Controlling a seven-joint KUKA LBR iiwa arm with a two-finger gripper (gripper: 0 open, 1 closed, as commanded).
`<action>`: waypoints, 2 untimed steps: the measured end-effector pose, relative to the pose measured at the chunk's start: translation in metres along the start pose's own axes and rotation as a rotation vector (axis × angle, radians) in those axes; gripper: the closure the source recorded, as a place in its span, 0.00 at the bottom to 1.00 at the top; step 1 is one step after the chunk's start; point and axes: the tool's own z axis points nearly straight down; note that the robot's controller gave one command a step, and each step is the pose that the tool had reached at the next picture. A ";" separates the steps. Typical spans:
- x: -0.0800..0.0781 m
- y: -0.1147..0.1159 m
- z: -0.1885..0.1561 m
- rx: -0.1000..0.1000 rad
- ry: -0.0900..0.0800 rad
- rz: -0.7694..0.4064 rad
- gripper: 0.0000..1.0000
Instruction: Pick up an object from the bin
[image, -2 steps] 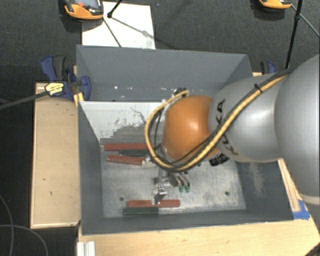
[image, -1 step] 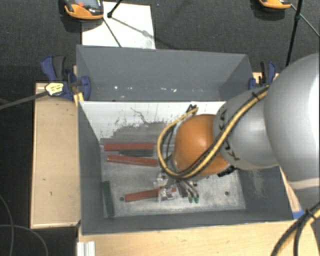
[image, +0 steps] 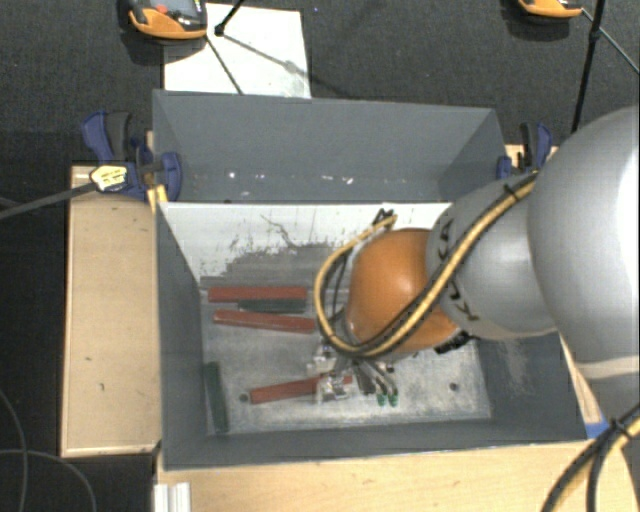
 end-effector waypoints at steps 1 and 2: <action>-0.001 0.002 -0.006 0.001 0.010 0.001 1.00; -0.007 0.004 -0.141 0.000 0.009 0.005 1.00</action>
Offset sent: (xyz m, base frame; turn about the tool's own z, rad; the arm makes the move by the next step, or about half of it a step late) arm 0.0039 0.0046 0.1408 -0.0029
